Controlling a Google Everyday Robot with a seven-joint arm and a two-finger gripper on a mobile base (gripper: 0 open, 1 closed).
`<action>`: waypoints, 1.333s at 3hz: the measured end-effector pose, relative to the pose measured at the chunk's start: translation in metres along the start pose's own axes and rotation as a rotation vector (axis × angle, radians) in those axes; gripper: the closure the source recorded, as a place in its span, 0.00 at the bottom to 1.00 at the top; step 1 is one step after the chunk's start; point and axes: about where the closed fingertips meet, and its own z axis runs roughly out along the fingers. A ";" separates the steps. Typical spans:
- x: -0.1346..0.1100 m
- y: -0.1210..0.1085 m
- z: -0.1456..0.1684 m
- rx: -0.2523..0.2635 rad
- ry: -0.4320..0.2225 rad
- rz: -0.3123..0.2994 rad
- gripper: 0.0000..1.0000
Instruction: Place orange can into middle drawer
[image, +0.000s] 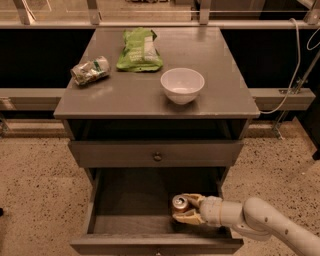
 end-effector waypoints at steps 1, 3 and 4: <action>0.010 0.002 -0.002 0.059 0.047 0.034 0.51; 0.010 0.002 0.002 0.059 0.047 0.033 0.00; 0.010 0.002 0.002 0.059 0.047 0.033 0.00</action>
Offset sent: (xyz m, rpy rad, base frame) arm -0.0036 -0.0038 -0.0080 -0.0351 0.0253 -0.0596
